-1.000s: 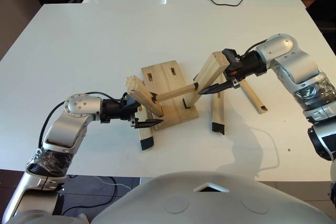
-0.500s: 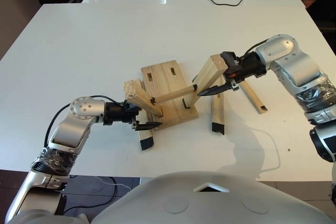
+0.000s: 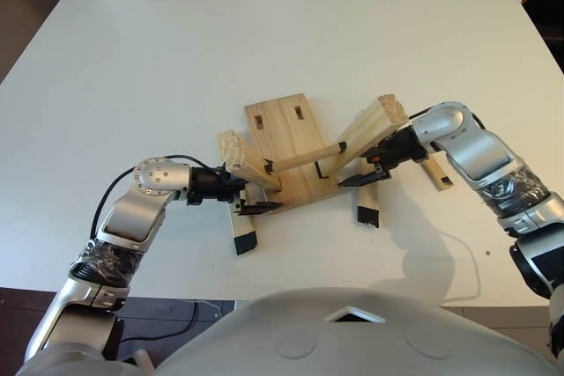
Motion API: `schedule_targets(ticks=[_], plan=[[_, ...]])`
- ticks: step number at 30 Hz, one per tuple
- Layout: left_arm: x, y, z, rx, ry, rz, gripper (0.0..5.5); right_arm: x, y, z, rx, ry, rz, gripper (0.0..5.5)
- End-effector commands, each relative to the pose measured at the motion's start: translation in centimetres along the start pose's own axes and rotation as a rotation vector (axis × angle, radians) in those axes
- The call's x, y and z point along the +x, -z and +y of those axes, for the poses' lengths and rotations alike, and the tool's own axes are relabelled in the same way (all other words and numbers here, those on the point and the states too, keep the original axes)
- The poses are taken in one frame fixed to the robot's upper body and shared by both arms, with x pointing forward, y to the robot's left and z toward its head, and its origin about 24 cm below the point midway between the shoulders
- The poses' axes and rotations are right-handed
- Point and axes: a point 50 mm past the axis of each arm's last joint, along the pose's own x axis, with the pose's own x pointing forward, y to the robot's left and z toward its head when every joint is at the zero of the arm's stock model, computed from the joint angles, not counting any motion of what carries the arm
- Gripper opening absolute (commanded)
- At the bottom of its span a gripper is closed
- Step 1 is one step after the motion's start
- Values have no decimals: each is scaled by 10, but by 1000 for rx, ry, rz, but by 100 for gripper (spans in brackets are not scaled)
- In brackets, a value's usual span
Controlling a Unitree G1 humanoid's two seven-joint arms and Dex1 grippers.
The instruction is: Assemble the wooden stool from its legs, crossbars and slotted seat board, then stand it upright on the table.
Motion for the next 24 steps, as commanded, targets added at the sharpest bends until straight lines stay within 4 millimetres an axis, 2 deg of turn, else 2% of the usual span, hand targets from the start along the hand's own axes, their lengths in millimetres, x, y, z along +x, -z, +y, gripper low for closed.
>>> schedule_targets(ticks=[1,7,10,13,16,18,20,22,24], plan=[[1,-6,9,36,-27,-11,436,-22,-5,18,8,74,-84,289],[-1,-5,19,48,-56,-2,436,-41,7,51,89,235,-135,289],[-4,-2,19,54,-54,12,436,-56,13,64,138,410,-172,289],[-5,1,17,53,-54,24,436,-77,17,69,162,601,-184,289],[-7,5,13,48,-60,32,436,-101,13,67,173,818,-220,289],[-7,7,11,44,-66,34,436,-114,6,62,183,963,-273,271],[-6,9,10,42,-70,34,436,-122,-9,56,198,1101,-395,254],[-6,9,10,40,-74,33,436,-122,-31,52,200,1150,-536,226],[-6,9,11,40,-78,33,436,-117,-54,53,186,1142,-652,226]])
